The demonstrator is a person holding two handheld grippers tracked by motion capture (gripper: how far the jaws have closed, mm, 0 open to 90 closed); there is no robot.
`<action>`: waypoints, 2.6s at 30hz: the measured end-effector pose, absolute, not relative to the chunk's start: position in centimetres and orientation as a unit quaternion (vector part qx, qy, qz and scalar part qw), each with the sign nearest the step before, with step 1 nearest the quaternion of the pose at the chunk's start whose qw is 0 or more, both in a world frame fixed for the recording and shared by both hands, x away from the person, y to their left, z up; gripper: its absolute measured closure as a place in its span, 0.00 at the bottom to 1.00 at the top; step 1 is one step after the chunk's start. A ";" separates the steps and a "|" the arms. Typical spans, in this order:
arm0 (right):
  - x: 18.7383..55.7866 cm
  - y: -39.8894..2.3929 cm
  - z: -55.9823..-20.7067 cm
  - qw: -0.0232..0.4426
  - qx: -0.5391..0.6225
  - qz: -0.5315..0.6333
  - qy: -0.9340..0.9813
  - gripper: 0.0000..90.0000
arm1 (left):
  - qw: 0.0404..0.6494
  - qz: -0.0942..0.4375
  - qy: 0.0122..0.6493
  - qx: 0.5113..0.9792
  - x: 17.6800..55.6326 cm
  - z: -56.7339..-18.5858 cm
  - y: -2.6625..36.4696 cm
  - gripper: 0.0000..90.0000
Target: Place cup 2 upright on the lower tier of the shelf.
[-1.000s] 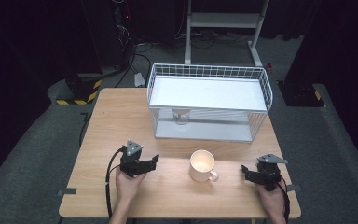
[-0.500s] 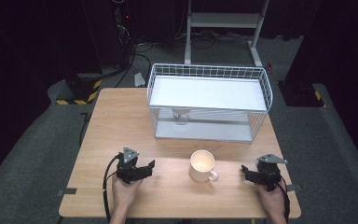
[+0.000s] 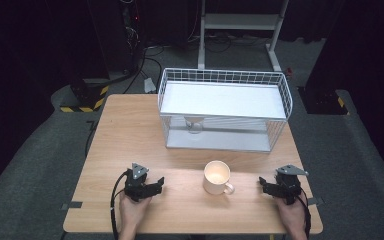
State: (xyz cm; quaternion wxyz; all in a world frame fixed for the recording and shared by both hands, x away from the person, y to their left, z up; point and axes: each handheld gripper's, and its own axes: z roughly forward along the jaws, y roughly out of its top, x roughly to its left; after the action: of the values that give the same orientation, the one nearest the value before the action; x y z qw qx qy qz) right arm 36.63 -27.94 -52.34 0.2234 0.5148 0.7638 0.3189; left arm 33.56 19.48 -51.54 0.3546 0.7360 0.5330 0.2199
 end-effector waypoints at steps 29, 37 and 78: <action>35.8 -27.2 -51.8 0.182 0.478 0.355 0.783 0.15 | 0.326 0.238 0.529 0.747 34.4 -52.8 18.9 0.21; 33.5 -25.2 -50.4 0.154 0.424 0.438 0.778 0.11 | 0.327 0.237 0.530 0.746 34.4 -52.8 18.8 0.21; 35.1 -15.3 -46.5 0.152 0.288 0.478 0.816 0.10 | 0.323 0.238 0.535 0.743 34.5 -52.9 18.9 0.17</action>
State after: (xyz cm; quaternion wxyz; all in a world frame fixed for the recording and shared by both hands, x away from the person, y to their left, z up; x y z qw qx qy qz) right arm 35.06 -15.29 -46.49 0.1518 0.2879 0.8160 0.4777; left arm 34.48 18.88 -52.86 0.3234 0.7429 0.5354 0.2384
